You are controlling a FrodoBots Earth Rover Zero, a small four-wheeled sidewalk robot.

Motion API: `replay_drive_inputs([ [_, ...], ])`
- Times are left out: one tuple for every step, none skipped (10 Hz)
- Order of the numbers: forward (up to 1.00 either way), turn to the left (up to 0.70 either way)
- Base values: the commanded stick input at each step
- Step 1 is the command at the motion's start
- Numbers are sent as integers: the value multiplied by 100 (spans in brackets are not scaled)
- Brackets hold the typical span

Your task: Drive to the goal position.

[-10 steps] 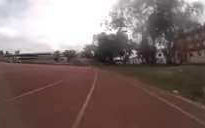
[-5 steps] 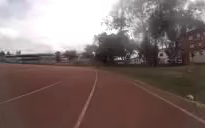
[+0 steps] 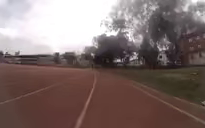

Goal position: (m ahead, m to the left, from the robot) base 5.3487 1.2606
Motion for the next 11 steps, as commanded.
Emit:
replay_drive_inputs([
  [85, 0],
  [85, 0],
  [85, 0],
  [85, 0],
  [85, -6],
  [85, -14],
  [85, -10],
  [85, -2],
  [85, 0],
  [85, 0],
  [85, 0],
])
